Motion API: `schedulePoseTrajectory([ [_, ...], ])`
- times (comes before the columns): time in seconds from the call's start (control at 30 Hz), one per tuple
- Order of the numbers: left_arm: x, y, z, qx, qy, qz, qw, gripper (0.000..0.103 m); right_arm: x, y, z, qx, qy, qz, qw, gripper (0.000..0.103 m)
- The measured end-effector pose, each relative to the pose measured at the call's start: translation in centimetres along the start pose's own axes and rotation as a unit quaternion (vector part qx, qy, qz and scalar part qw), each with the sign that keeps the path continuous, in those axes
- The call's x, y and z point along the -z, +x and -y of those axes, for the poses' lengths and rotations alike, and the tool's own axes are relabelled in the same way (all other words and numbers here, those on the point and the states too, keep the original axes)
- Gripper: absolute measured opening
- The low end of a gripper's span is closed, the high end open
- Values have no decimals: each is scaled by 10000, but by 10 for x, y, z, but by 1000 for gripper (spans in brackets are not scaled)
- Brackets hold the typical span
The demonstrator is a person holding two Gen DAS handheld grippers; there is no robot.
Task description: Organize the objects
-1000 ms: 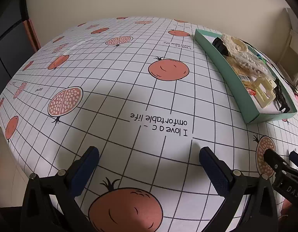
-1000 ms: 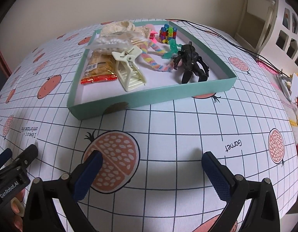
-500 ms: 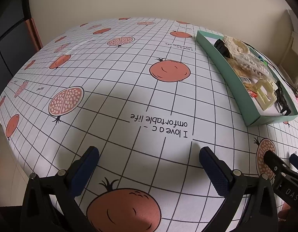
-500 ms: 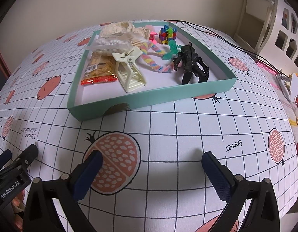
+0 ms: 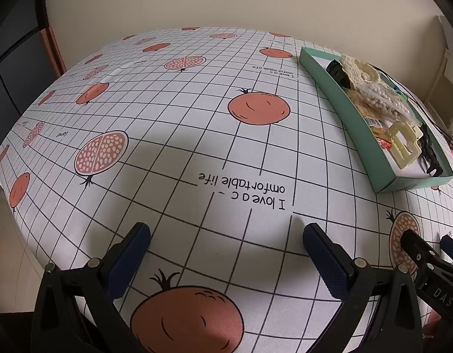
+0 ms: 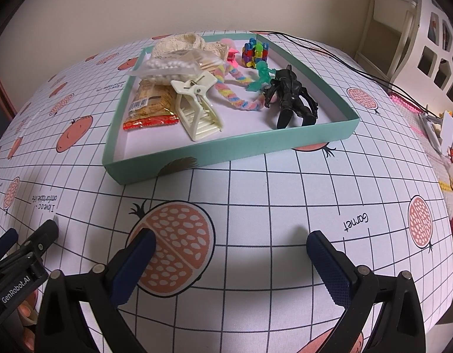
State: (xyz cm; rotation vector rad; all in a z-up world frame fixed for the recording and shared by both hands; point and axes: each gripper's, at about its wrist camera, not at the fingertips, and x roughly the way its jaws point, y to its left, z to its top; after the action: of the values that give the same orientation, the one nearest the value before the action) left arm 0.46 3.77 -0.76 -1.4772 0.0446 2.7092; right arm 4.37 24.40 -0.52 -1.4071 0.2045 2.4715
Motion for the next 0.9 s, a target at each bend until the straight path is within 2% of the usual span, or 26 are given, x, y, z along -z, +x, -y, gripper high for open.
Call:
schedulePoseTrajectory([
  [0.9,0,-1,-2,14,24,-7,10000,103,0,0,0,-3,-5,1,10000,103],
])
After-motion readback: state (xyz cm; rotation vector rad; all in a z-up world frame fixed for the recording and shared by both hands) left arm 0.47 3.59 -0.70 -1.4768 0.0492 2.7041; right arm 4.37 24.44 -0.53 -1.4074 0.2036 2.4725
